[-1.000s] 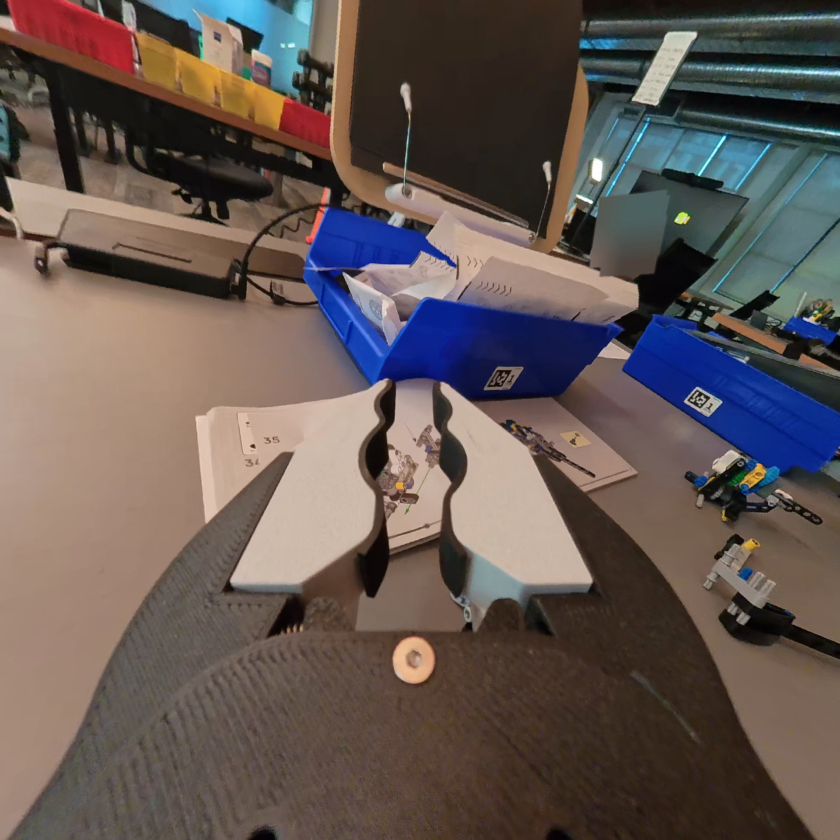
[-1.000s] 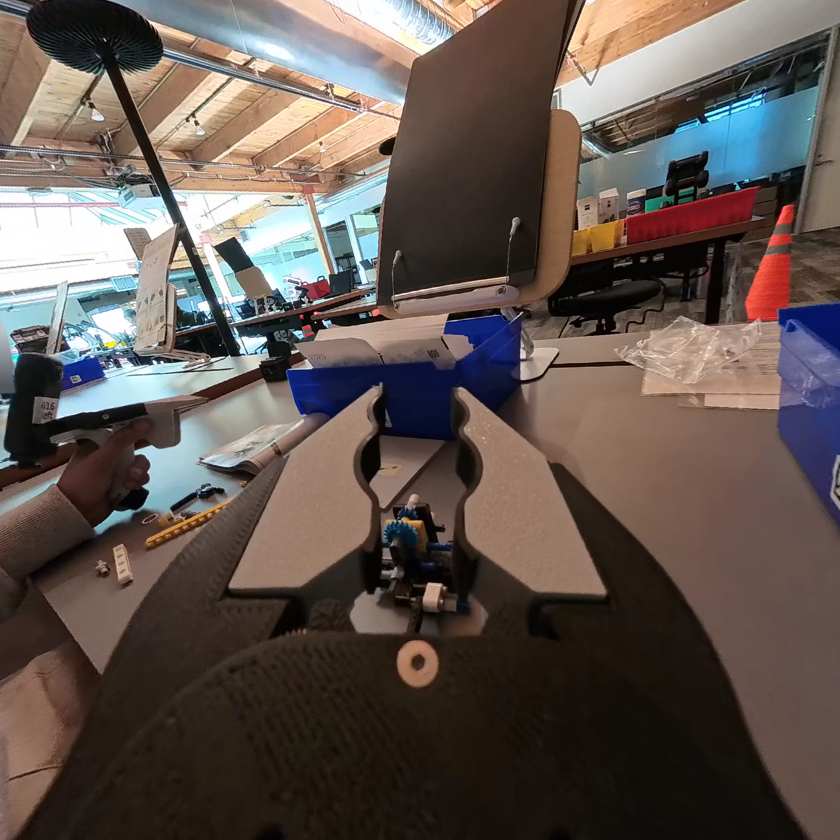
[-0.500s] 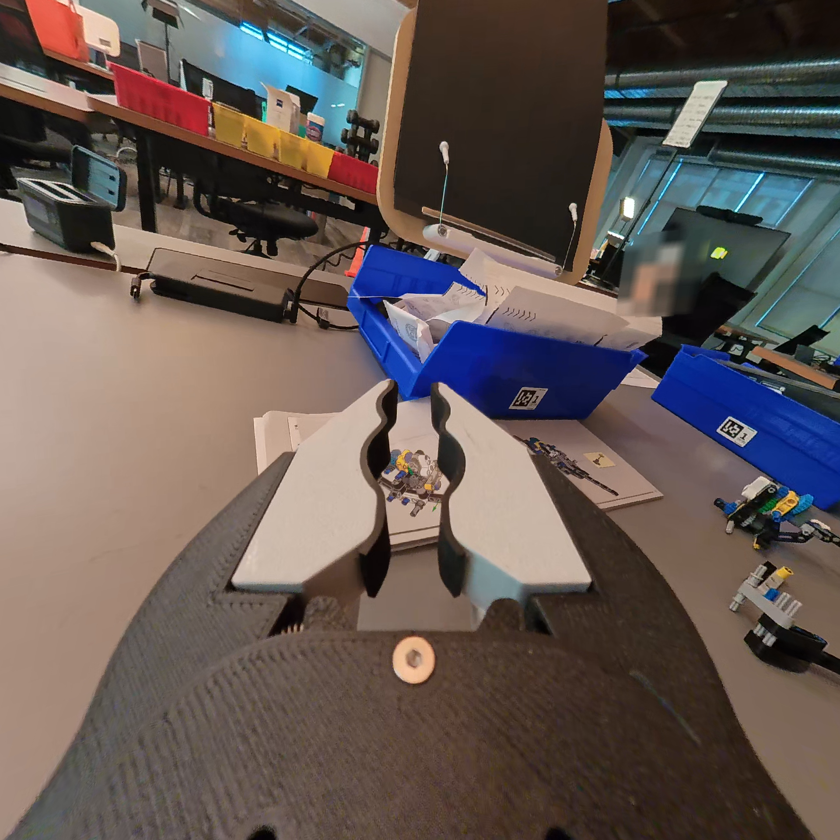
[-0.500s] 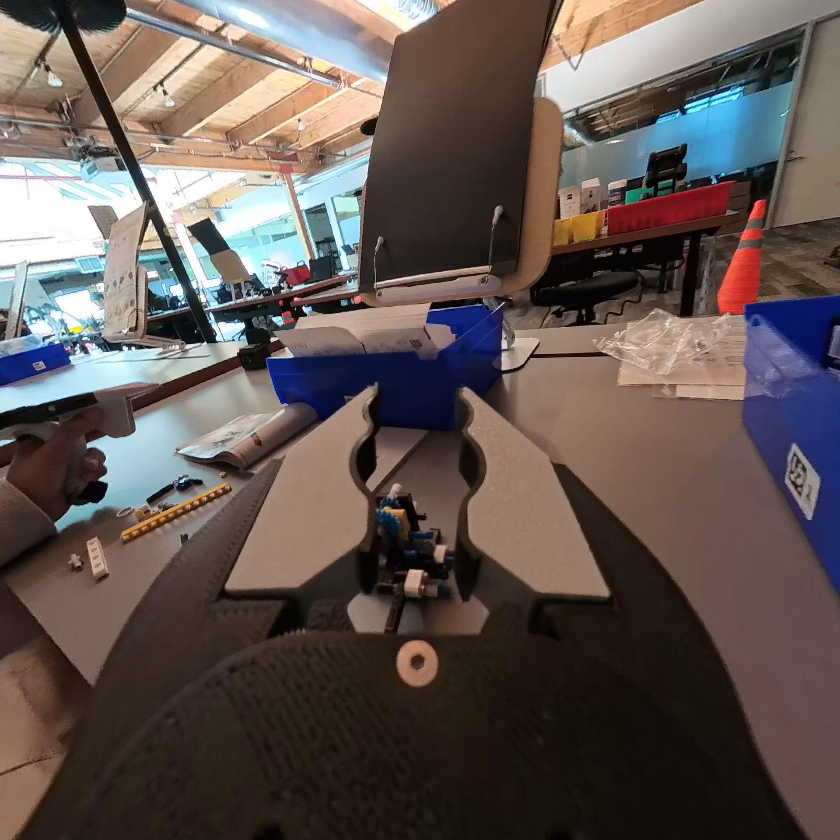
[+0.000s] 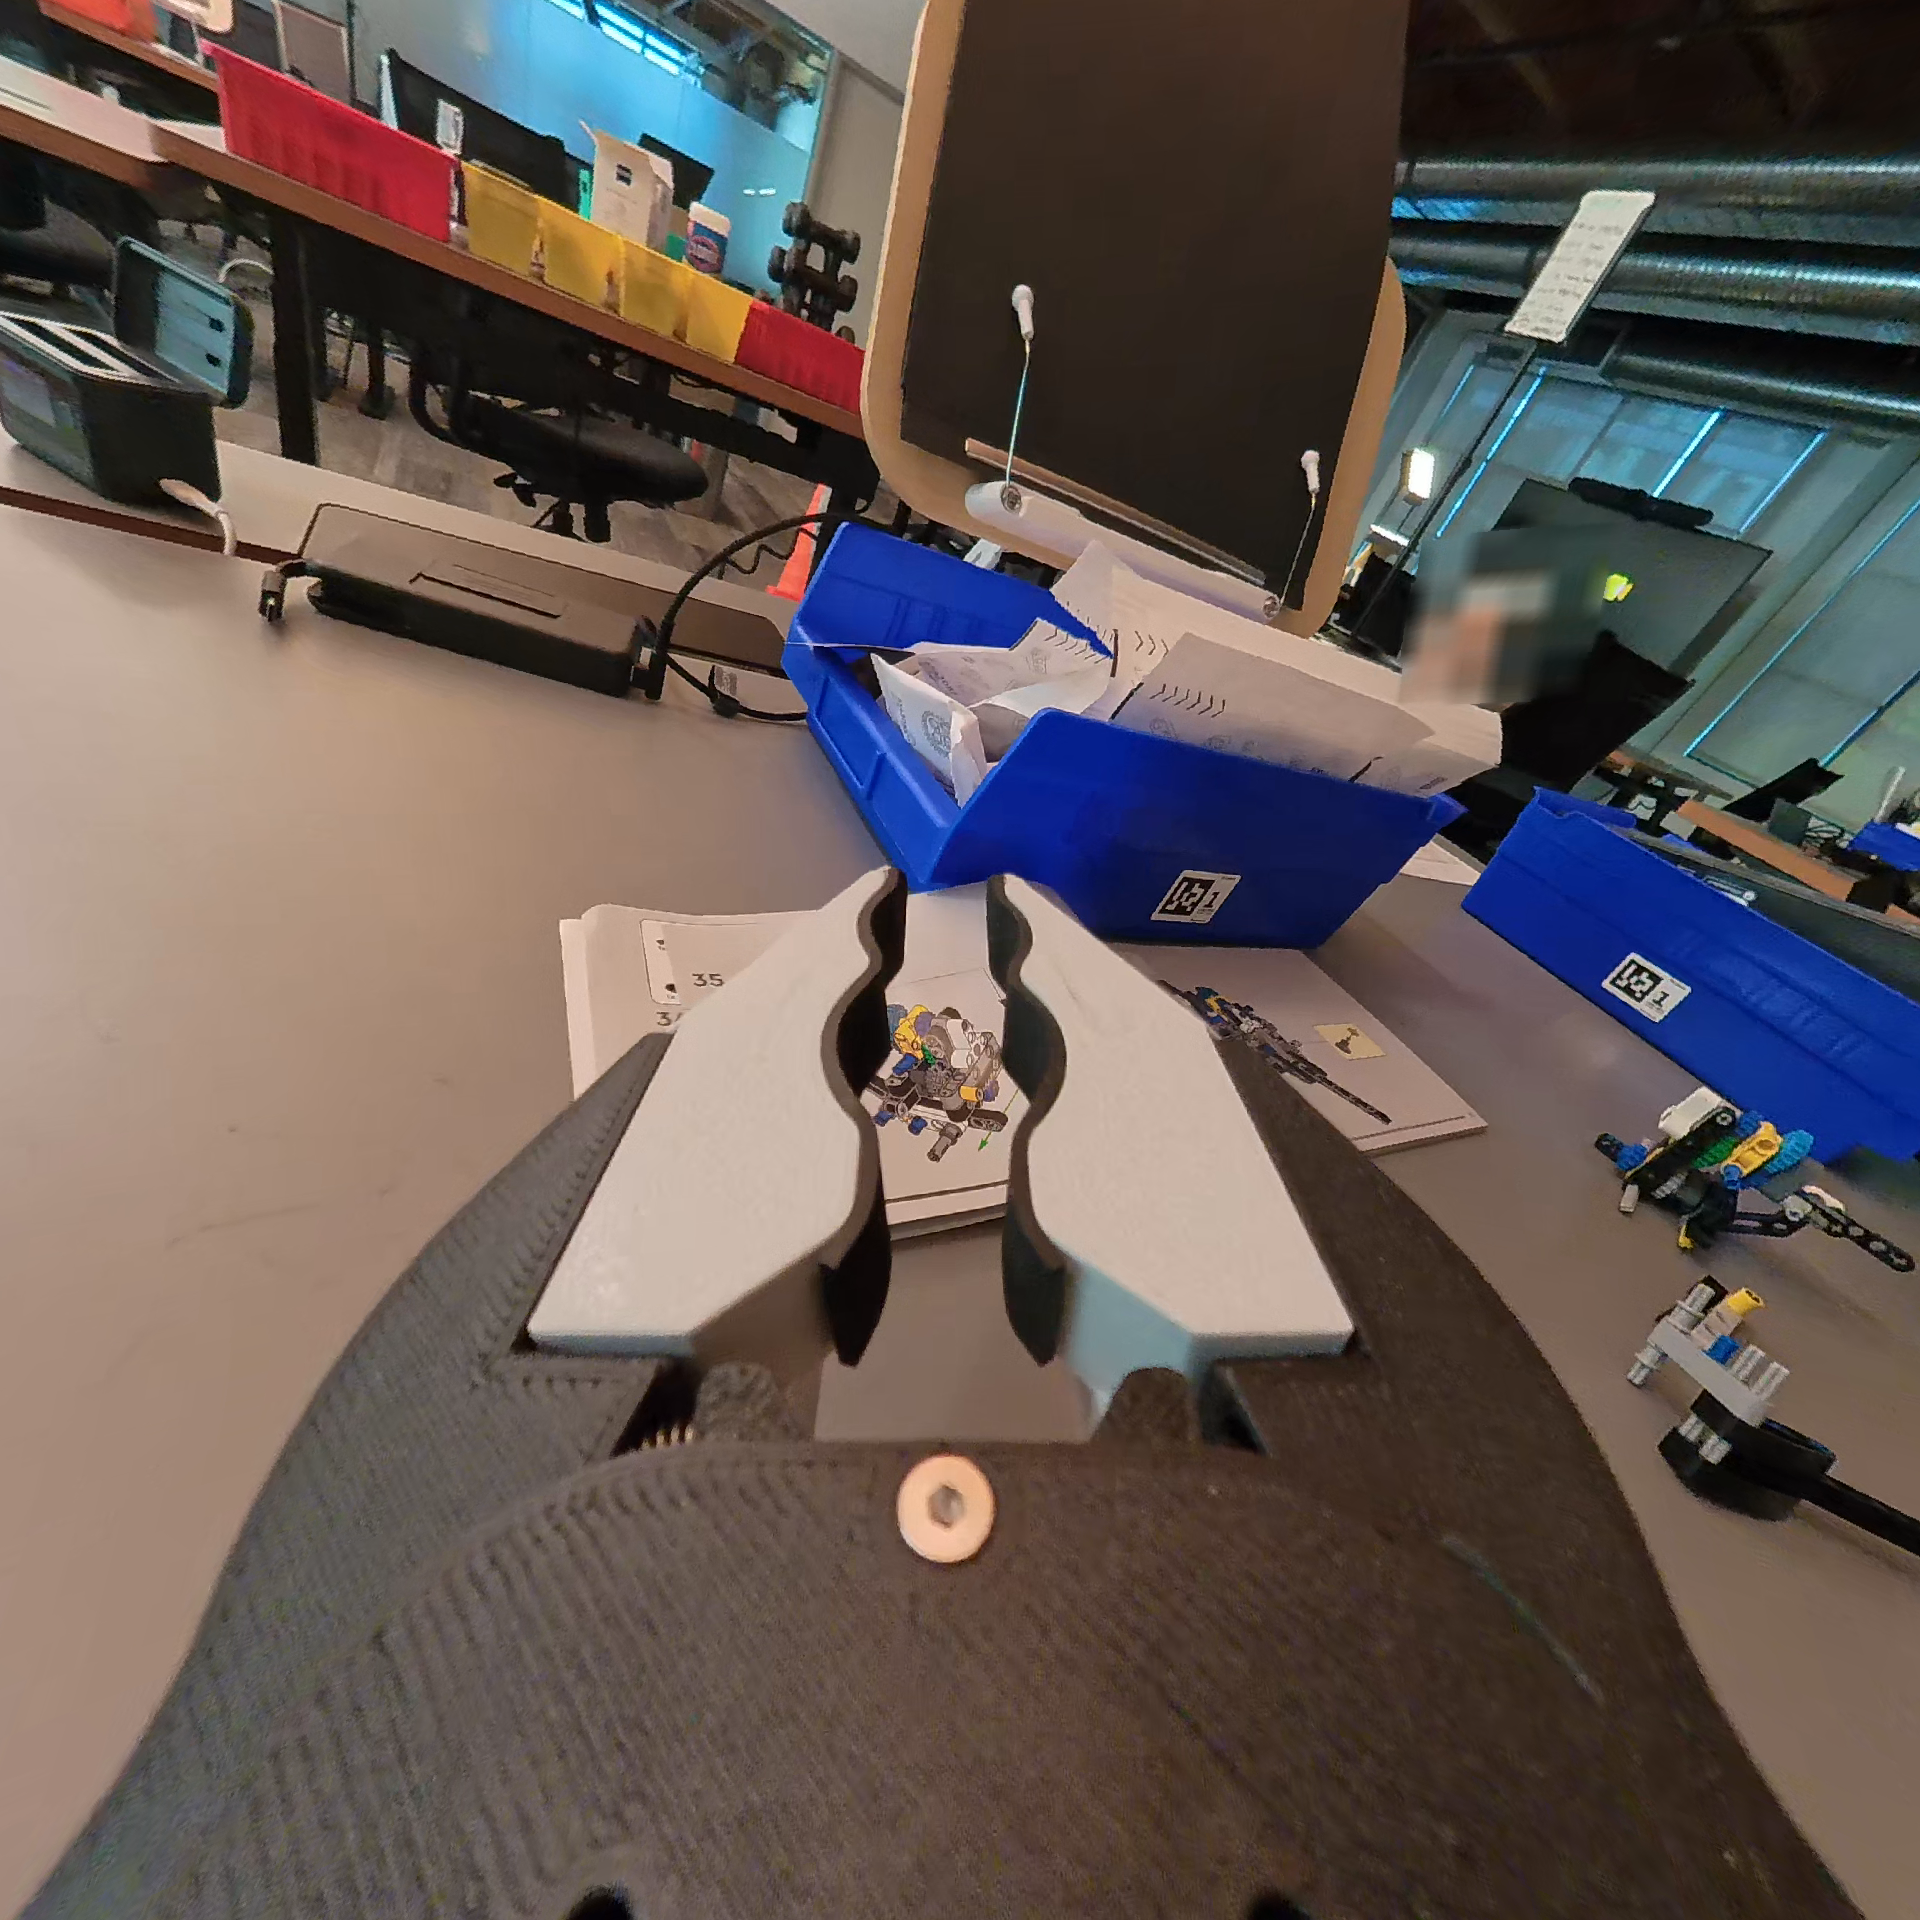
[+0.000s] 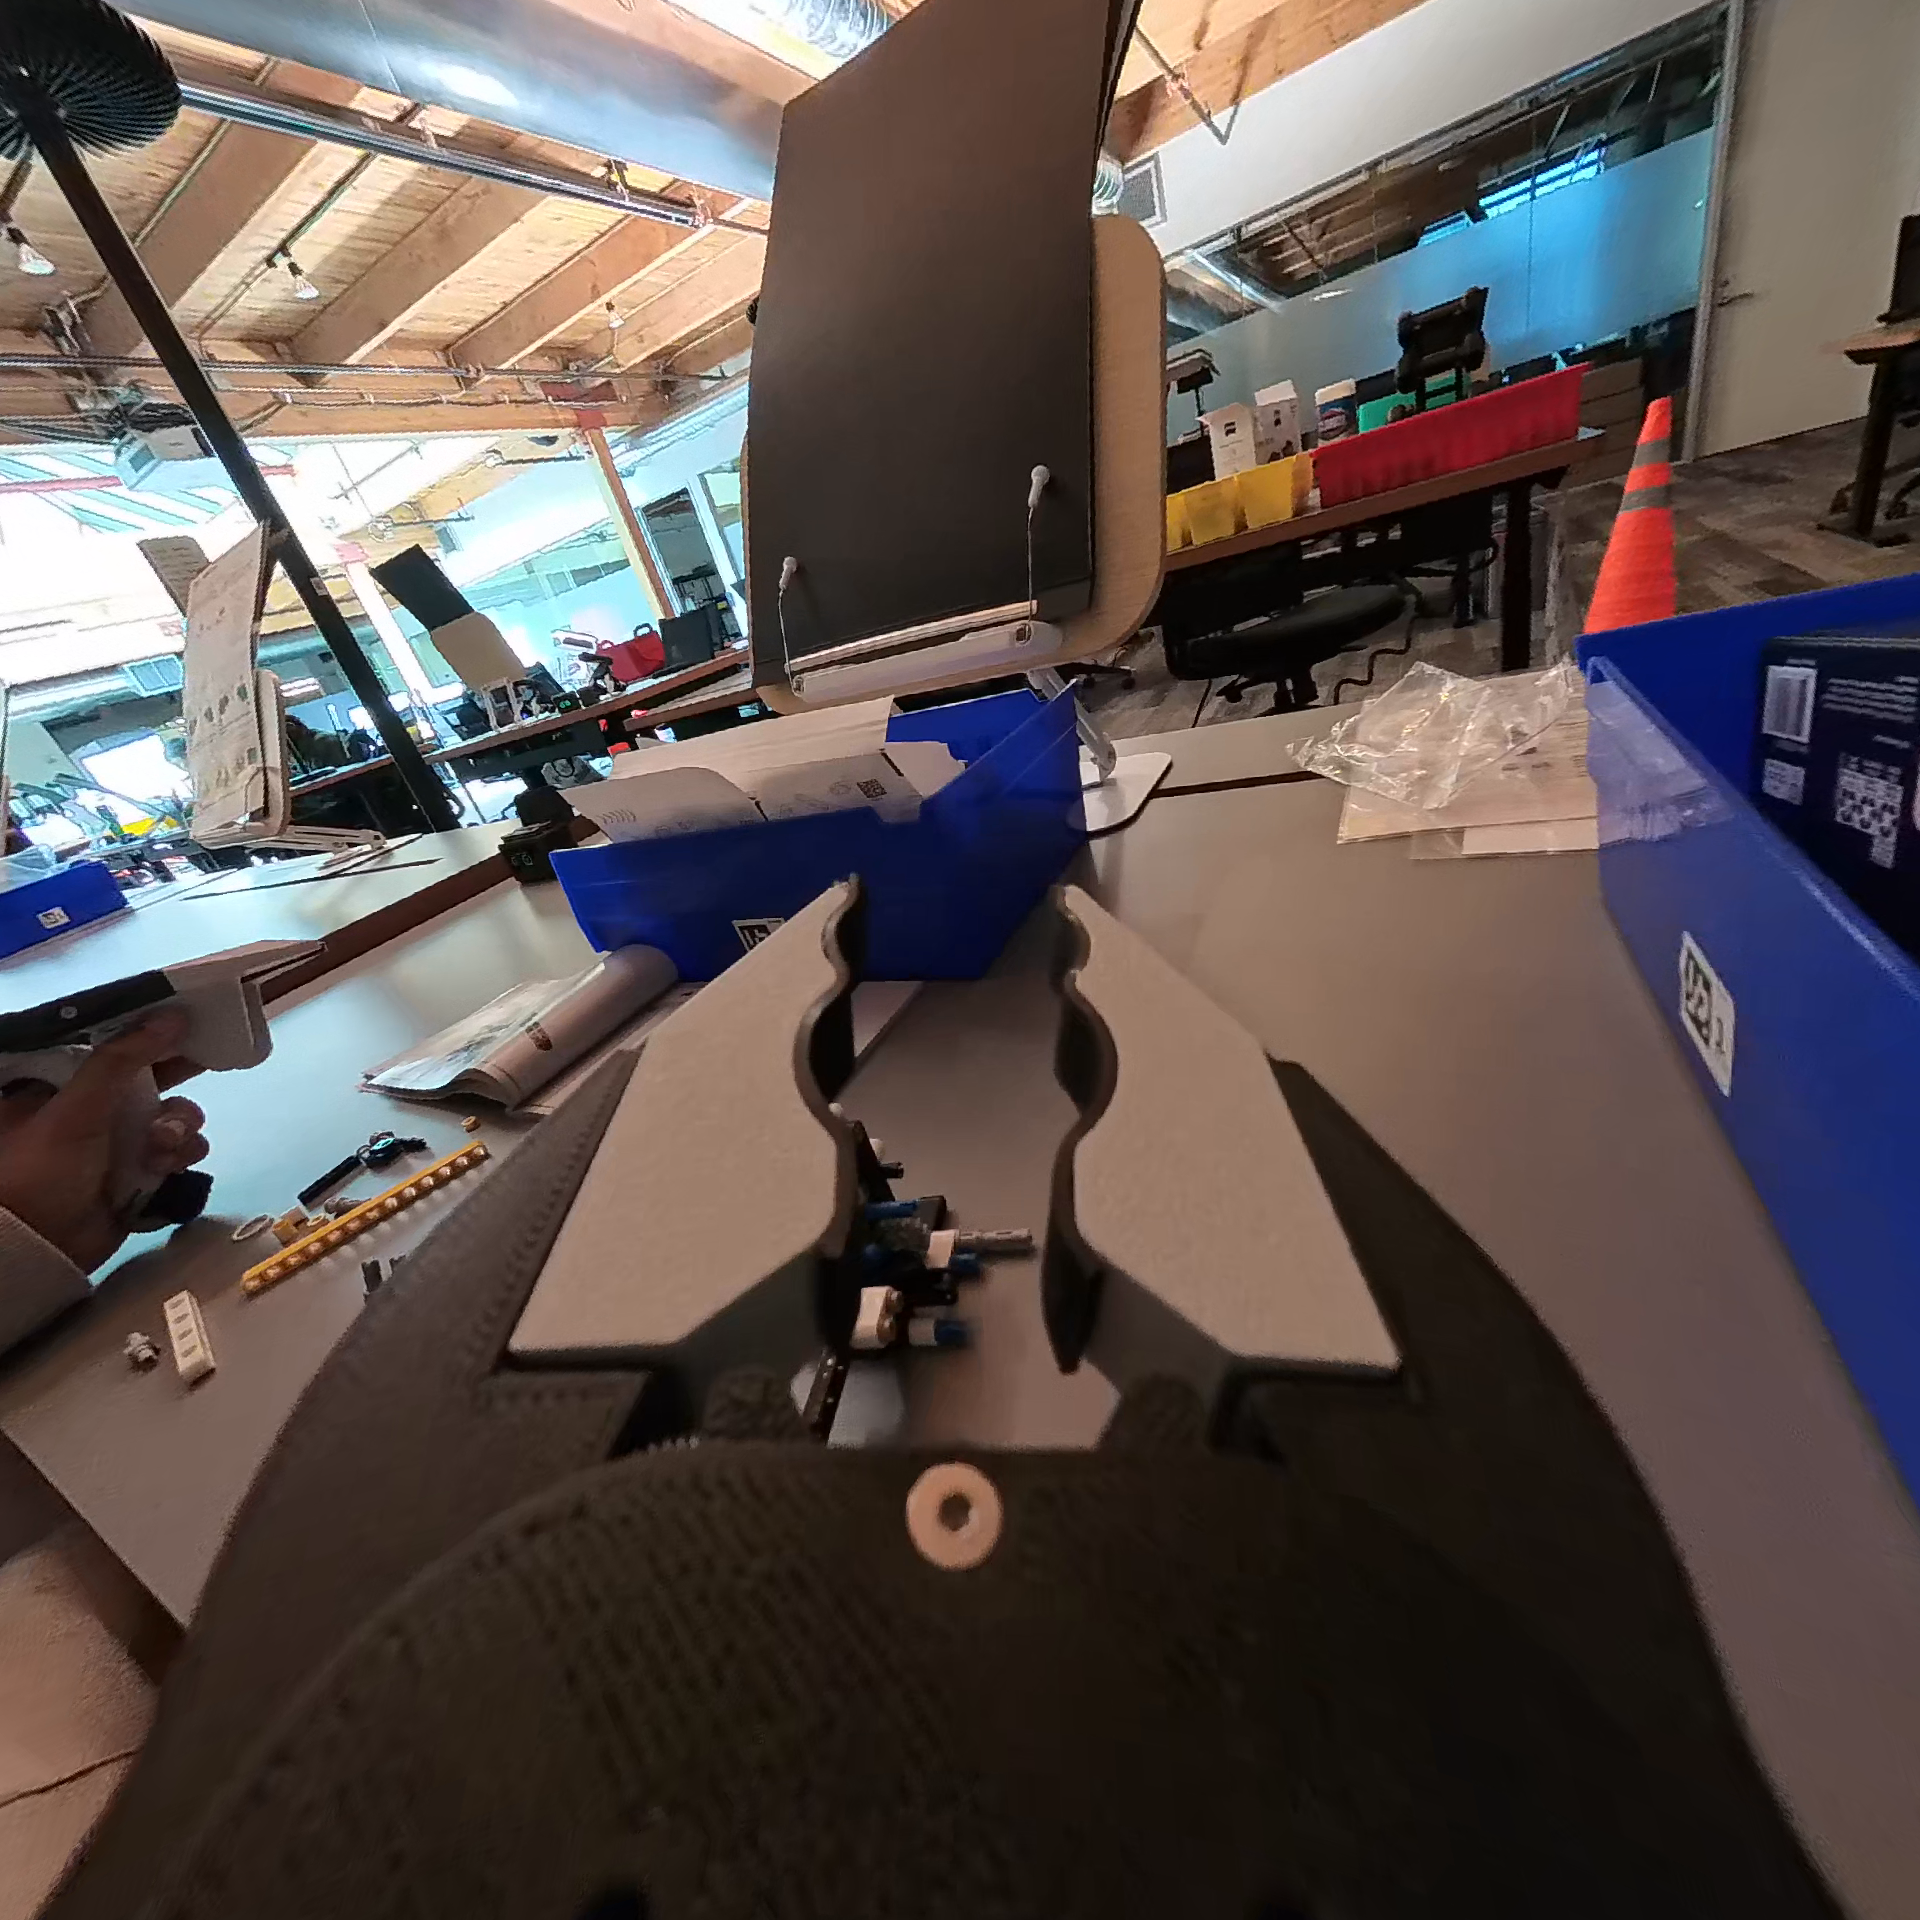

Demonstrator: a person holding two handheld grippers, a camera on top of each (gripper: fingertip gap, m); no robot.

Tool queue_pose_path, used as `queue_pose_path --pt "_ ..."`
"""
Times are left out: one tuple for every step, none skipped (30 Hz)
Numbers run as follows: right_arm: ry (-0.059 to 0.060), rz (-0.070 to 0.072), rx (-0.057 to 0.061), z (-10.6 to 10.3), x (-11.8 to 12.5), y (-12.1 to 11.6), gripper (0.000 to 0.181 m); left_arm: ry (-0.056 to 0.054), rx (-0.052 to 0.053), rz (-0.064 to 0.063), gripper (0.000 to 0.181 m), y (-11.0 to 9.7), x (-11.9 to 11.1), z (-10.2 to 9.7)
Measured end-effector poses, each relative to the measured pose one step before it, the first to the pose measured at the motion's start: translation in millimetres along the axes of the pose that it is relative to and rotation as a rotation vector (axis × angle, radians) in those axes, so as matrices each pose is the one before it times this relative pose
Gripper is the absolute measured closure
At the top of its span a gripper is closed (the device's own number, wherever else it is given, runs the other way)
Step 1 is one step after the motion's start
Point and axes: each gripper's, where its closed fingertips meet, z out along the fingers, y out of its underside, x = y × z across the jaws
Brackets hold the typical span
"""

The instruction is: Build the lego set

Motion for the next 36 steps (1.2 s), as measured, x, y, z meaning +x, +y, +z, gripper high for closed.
queue_pose_path --pt "0.0 0.0031 -0.0004 0.0 0.35 0.11 0.148 0.0005 -0.0041 0.0032 0.169 0.74 0.63 0.5" --pt "0.0 0.0033 0.0004 -0.11 0.22 0.11 0.148 0.0 -0.0029 0.0031 0.169 0.45 0.47 0.24" --pt "-0.0004 0.0033 0.0001 -0.22 0.11 0.05 0.148 -0.0002 -0.0021 0.0028 0.169 0.34 0.52 0.23" --pt "-0.0007 0.0022 -0.0013 -0.04 -0.07 0.34 0.148 -0.0005 -0.0013 0.0023 0.169 0.27 0.29 0.03" --pt "-0.0002 0.0012 -0.0017 0.02 0.09 0.41 0.148 -0.001 -0.0009 0.0014 0.169 0.13 0.05 -0.12" --pt "-0.0007 0.0008 -0.0015 0.1 -0.16 0.33 0.147 -0.0007 -0.0003 0.0001 0.169 0.16 -0.08 -0.1" --pt "-0.0013 -0.0001 -0.0019 0.13 -0.35 0.45 0.147 -0.001 -0.0001 -0.0012 0.169 0.09 -0.41 -0.09" --pt "-0.0008 -0.0013 -0.0028 0.0 -0.33 0.61 0.147 -0.0015 -0.0004 -0.002 0.169 0.16 -0.65 0.0" --pt "-0.0006 -0.0017 -0.0031 0.04 -0.47 0.61 0.147 -0.0016 -0.0004 -0.0035 0.169 0.17 -0.82 -0.16" --pt "-0.0008 -0.0012 -0.0026 -0.04 -0.48 0.51 0.147 0.0 0.0021 -0.0049 0.169 -0.28 -0.54 -0.41" --pt "-0.0011 -0.0002 -0.0016 -0.07 -0.62 0.37 0.146 0.0004 0.0033 -0.0049 0.169 -0.35 -0.49 -0.54" --pt "-0.0009 0.0 -0.0007 -0.13 -0.55 0.21 0.146 -0.0002 0.0034 -0.0048 0.169 -0.35 -0.54 -0.62" --pt "-0.0007 -0.0001 -0.0002 -0.11 -0.46 0.01 0.146 0.0003 0.0039 -0.0045 0.168 -0.44 -0.27 -0.7" --pt "-0.0007 0.0001 0.0001 -0.13 -0.35 0.04 0.146 0.0004 0.0037 -0.0042 0.168 -0.41 -0.27 -0.71" --pt "-0.001 0.0006 -0.0005 0.12 -0.34 0.13 0.146 0.0005 0.0023 -0.004 0.168 -0.23 -0.27 -0.45" --pt "-0.0014 0.001 -0.0015 0.19 -0.22 0.44 0.146 0.0008 0.0011 -0.0037 0.168 -0.02 -0.09 -0.42" --pt "-0.0011 0.0011 -0.002 0.29 -0.26 0.44 0.146 0.0008 0.0011 -0.0033 0.168 -0.08 -0.01 -0.36" --pt "-0.0005 0.001 -0.0017 0.09 -0.14 0.36 0.146 0.0005 0.0015 -0.0024 0.168 -0.08 0.02 -0.36" --pt "-0.0004 0.0013 -0.0009 0.03 -0.12 0.13 0.146 0.0004 0.0012 -0.0021 0.168 -0.04 0.0 -0.24" --pt "-0.0006 0.001 -0.0003 -0.13 -0.16 0.14 0.146 0.0004 0.0007 -0.0014 0.168 0.01 0.14 -0.17" --pt "-0.0002 0.0001 0.0007 -0.24 -0.12 -0.09 0.146 -0.0003 -0.0005 -0.0003 0.168 0.05 -0.07 0.05" --pt "0.0002 -0.0003 0.0007 -0.2 0.17 -0.16 0.146 -0.0005 -0.001 0.0005 0.168 0.2 0.04 0.04" --pt "-0.0001 0.0014 0.0 -0.15 0.37 -0.05 0.145 -0.0004 -0.0009 0.0014 0.168 0.13 0.12 0.1" --pt "-0.0013 0.0041 -0.0002 -0.15 0.28 0.1 0.145 -0.0007 -0.0009 0.002 0.168 0.06 0.14 0.16" --pt "-0.0022 0.0051 0.0007 0.0 0.15 0.06 0.145 -0.0006 -0.002 0.002 0.168 0.31 0.14 0.23" --pt "-0.0015 0.0039 0.0004 0.01 0.21 0.05 0.145 0.0003 -0.0028 0.002 0.168 0.38 0.17 0.33" --pt "-0.0015 0.0026 -0.0005 0.15 0.0 0.07 0.145 0.0003 -0.0018 0.0019 0.168 0.22 0.38 0.29" --pt "-0.0018 0.0013 -0.0006 0.11 -0.15 0.15 0.145 0.0004 -0.0013 0.0017 0.168 0.22 0.31 0.27" --pt "-0.0013 0.0005 -0.0011 0.33 -0.18 0.18 0.145 0.0012 -0.0019 0.0015 0.168 0.3 0.43 0.23" --pt "-0.0019 0.0004 -0.0016 0.27 -0.5 0.22 0.144 0.001 -0.0017 0.0016 0.168 0.17 0.44 0.25" --pt "-0.0023 -0.0001 -0.0014 0.51 -0.54 0.22 0.144 0.001 -0.0014 0.002 0.168 0.24 0.39 0.4" --pt "-0.0021 -0.001 -0.0013 0.58 -0.64 0.27 0.144 0.0019 -0.0021 0.0016 0.168 0.34 0.57 0.49" --pt "-0.002 -0.0017 -0.0021 0.73 -0.56 0.51 0.144 0.0031 -0.0032 0.0008 0.168 0.42 0.66 0.8" --pt "-0.0025 -0.0016 -0.0039 0.94 -0.69 0.59 0.144 0.0038 -0.0044 0.0012 0.168 0.67 0.93 0.75" --pt "-0.0029 -0.0015 -0.0045 0.89 -0.72 0.76 0.144 0.0024 -0.0042 0.0035 0.168 0.58 0.98 0.77" --pt "-0.0022 -0.0023 -0.0033 0.89 -0.63 0.5 0.144 0.0008 -0.0032 0.006 0.168 0.4 0.72 0.68"
